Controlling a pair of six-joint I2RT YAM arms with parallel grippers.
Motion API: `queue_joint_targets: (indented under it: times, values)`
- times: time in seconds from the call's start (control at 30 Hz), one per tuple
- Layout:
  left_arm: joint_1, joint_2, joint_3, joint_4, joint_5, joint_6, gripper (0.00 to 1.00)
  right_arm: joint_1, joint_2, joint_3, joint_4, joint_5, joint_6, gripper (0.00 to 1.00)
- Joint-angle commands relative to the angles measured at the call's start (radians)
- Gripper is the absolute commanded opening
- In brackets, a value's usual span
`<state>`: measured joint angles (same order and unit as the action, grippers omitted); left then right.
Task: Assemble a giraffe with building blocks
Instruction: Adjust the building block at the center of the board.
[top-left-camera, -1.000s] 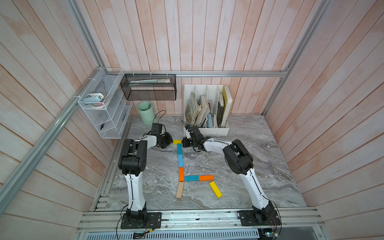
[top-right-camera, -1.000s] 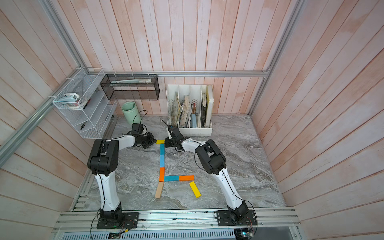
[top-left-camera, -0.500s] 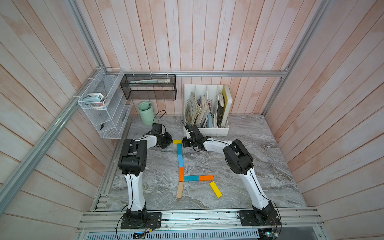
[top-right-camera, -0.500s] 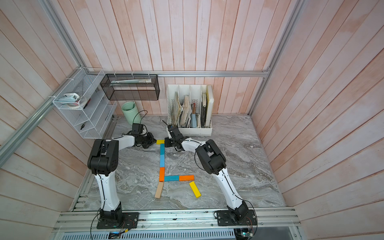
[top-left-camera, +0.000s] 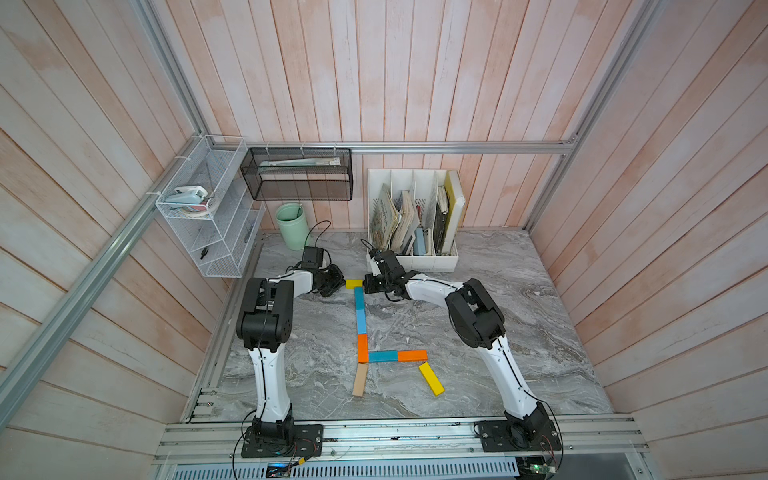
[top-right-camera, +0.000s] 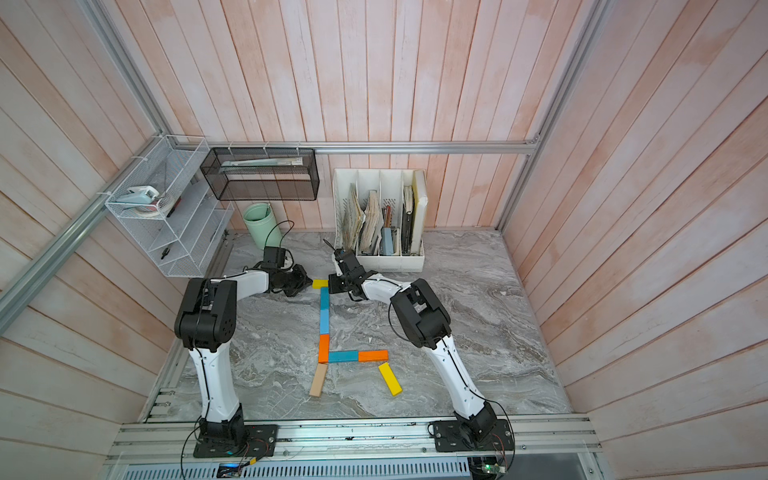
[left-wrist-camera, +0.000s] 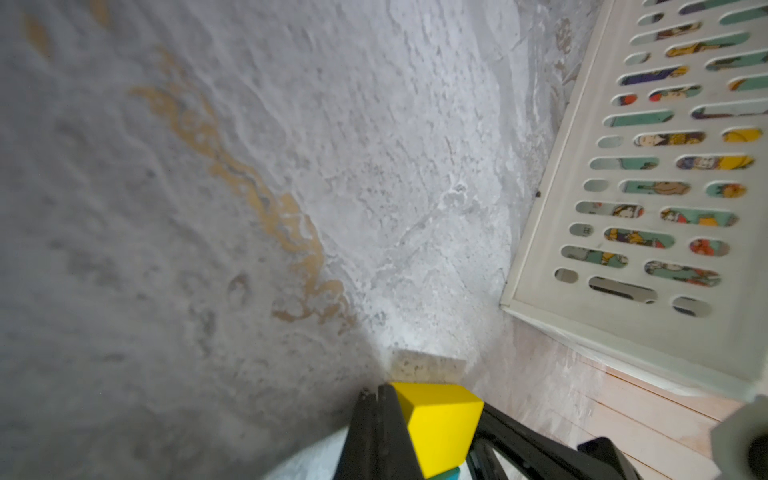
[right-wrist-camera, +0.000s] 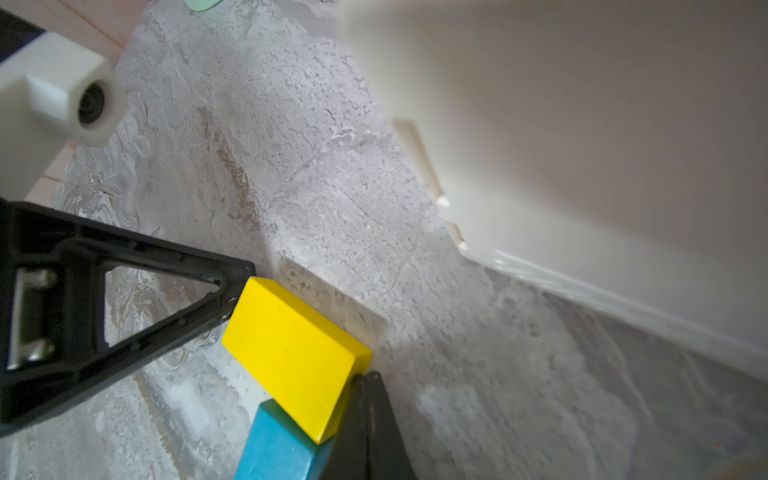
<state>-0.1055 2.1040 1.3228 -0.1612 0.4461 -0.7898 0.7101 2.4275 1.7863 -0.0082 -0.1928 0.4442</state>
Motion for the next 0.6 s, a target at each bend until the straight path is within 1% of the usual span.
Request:
queue_joint_targets:
  times: [0.0, 0.17, 0.2, 0.23, 0.27, 0.33, 0.37, 0.43, 0.57]
  values:
    - [-0.001, 0.001, -0.004, -0.009, 0.026, 0.011, 0.00, 0.015, 0.068, -0.009, -0.110, -0.010, 0.008, 0.00]
    - [0.000, 0.001, -0.002, -0.013, 0.024, 0.006, 0.00, 0.014, 0.064, -0.013, -0.108, 0.000, 0.010, 0.00]
    - [0.000, -0.002, -0.002, -0.016, 0.018, 0.005, 0.04, 0.015, 0.062, -0.012, -0.107, 0.001, 0.009, 0.00]
    - [0.001, -0.006, -0.006, -0.017, 0.007, 0.003, 0.09, 0.014, 0.062, -0.012, -0.107, 0.003, 0.008, 0.00]
    - [0.001, -0.013, -0.011, -0.018, -0.007, 0.002, 0.17, 0.013, 0.061, -0.013, -0.107, 0.006, 0.009, 0.00]
    - [0.002, -0.025, -0.017, -0.017, -0.027, 0.001, 0.25, 0.011, 0.058, -0.014, -0.107, 0.009, 0.010, 0.00]
    - [0.005, -0.029, -0.019, -0.018, -0.033, 0.003, 0.27, 0.010, 0.054, -0.020, -0.105, 0.012, 0.011, 0.00]
    - [0.009, -0.033, -0.020, -0.023, -0.041, 0.004, 0.29, 0.008, 0.042, -0.031, -0.102, 0.028, 0.017, 0.00]
    - [0.016, -0.042, -0.025, -0.030, -0.049, 0.006, 0.29, 0.007, 0.002, -0.076, -0.082, 0.063, 0.031, 0.00]
